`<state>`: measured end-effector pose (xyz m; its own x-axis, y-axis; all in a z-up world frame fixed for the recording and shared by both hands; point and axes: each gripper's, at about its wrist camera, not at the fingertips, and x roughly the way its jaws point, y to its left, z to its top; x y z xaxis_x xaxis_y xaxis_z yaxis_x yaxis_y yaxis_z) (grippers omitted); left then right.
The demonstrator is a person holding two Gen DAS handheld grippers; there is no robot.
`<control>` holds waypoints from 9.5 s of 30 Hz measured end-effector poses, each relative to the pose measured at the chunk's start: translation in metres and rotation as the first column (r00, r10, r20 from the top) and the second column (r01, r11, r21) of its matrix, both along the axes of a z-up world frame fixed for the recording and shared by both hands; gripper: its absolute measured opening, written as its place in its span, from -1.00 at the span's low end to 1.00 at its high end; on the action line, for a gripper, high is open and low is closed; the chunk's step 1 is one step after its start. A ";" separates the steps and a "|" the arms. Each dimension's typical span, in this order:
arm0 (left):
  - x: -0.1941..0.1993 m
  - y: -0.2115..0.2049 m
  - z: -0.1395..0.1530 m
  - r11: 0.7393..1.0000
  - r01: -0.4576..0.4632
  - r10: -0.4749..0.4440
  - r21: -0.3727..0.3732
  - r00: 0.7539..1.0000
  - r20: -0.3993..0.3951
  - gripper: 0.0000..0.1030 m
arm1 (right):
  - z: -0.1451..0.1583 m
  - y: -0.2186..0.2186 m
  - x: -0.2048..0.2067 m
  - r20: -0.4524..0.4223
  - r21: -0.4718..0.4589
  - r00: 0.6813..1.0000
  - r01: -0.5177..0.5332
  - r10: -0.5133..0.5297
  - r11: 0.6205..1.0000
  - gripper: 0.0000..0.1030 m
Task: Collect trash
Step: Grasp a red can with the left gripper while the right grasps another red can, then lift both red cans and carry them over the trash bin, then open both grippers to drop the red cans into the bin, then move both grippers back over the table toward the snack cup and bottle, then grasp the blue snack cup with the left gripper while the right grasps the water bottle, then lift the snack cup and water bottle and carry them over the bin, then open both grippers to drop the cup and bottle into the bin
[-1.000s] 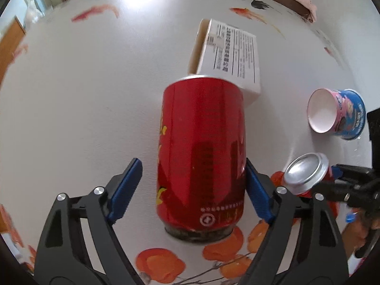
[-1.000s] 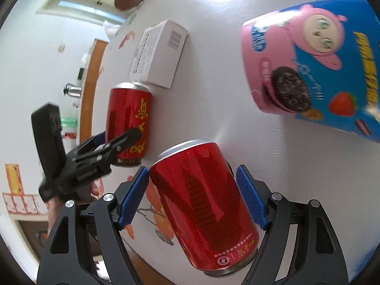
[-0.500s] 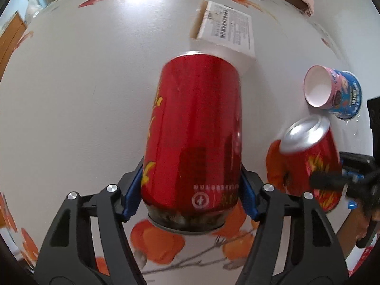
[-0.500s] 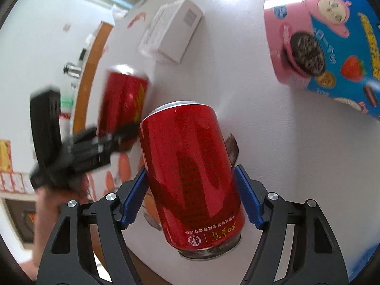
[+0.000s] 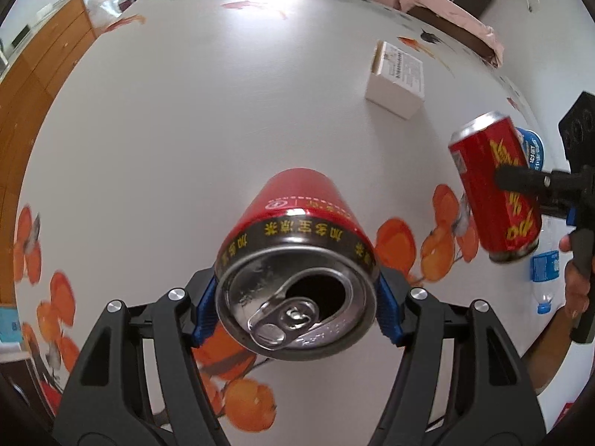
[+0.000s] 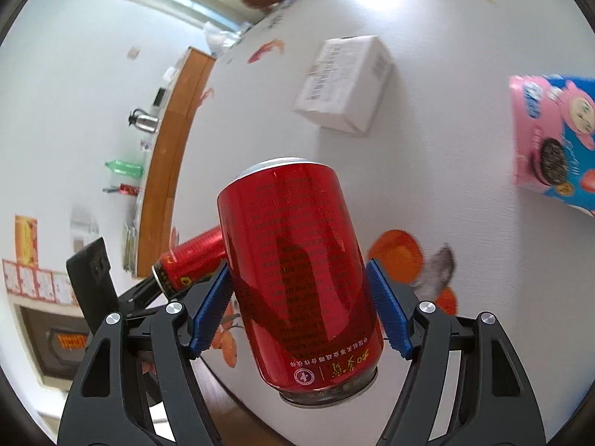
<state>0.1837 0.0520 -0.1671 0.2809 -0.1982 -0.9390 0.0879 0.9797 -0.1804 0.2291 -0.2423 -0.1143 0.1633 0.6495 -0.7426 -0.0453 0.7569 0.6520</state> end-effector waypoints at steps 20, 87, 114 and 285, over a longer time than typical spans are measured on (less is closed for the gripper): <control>-0.021 0.022 -0.046 0.998 0.013 -0.006 0.056 0.992 -0.126 0.64 | -0.023 0.054 -0.017 -0.053 -0.017 0.998 -0.030 0.029 0.999 0.40; -0.622 0.543 -0.338 0.173 -0.985 0.907 -0.008 0.163 -0.389 0.24 | -0.335 0.851 -0.457 -0.450 -0.061 0.194 -0.981 0.872 0.186 0.40; -0.636 0.504 -0.262 0.023 -1.000 0.951 0.004 0.021 -0.309 0.72 | -0.236 0.826 -0.385 -0.273 -0.056 0.258 -0.966 0.927 0.253 0.65; -0.649 0.536 -0.471 0.075 -0.997 0.941 -0.027 0.079 -0.329 0.66 | -0.487 0.872 -0.485 -0.336 -0.227 0.151 -0.971 0.930 0.076 0.47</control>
<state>-0.4656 0.5875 -0.6382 0.2210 -0.0607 -0.9734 -0.9694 0.0960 -0.2261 -0.2559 0.6293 -0.6009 -0.4677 -0.0666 -0.8814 -0.8629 0.2504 0.4390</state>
